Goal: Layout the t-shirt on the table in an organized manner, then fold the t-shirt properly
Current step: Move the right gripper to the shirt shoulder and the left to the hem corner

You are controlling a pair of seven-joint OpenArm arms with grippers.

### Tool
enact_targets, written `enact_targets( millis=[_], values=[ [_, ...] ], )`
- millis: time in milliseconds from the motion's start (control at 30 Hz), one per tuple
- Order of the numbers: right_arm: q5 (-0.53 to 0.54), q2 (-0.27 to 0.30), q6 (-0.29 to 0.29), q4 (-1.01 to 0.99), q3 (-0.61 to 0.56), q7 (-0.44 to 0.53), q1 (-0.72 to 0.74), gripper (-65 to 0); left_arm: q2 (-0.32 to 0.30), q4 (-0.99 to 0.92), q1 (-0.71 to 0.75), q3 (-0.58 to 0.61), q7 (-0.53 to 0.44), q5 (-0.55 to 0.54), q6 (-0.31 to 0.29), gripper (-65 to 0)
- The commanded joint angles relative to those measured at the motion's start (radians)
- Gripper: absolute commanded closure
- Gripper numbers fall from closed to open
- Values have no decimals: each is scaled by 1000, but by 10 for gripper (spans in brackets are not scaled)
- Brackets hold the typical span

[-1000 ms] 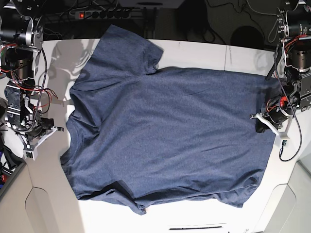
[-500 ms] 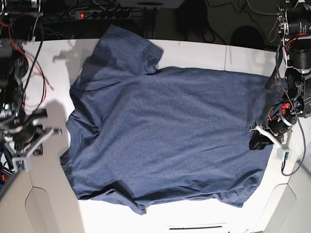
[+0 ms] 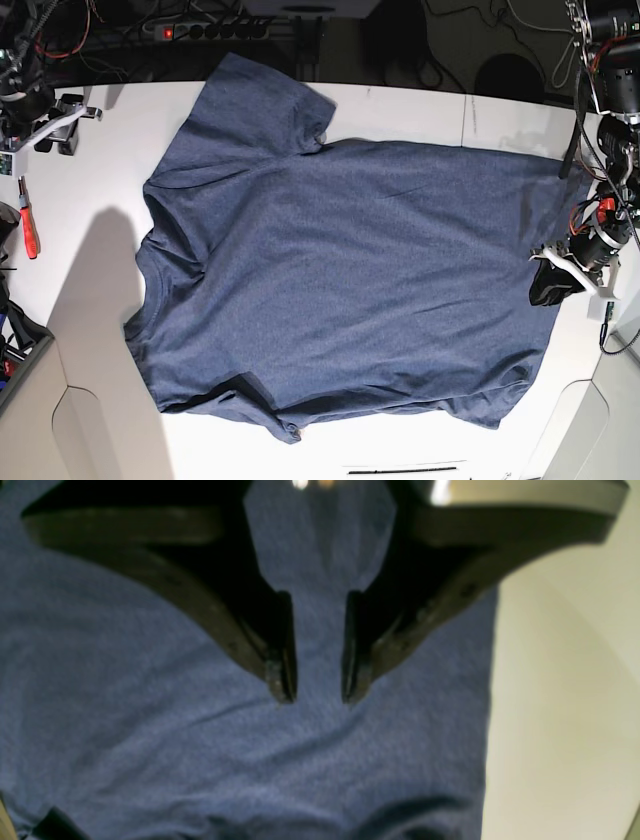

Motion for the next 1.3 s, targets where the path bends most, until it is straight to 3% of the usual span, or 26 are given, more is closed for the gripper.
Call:
enact_targets(
  millis=[0,233,367,533,733,933,1000,1033,1100,1167,1267],
  values=[
    [49,10,16,-5,14,18,10,-286,-3,17,-21,-5,-25,-19,-15,-190],
    [301,7,109,-246,15,-105,91,-286,71,17,-21,-5,-21,-18,-37,-190],
    [331,-13,146,-347,15,-117,94,-286,78,17,-21,-5,-21,-18,-37,-190],
    [446,-67,179,-367,9,-166,87,-284,78,17,-21,-5,-25,-18,-37,-190],
    [460,-121,179,-367,-56,-171,87,-284,78,17,-21,-5,-24,-18,-37,-190],
    [448,-128,179,-367,-169,-176,87,-284,78,17,-21,-5,-24,-18,-37,-190],
    [433,-128,179,-367,-190,-176,87,-238,77,17,-21,-6,-24,-18,-36,-190],
    [433,-128,179,-367,-192,-176,87,-183,74,17,-21,-8,-22,-18,-32,-190],
    [433,-127,179,-367,-191,-177,87,-25,69,17,-21,-30,7,-18,42,-190],
    [429,-127,179,-367,-186,-177,87,0,58,17,-21,-82,22,-13,108,-190],
    [410,-127,179,-367,-186,-177,87,0,40,11,-21,-203,48,2,121,-190]
  ],
)
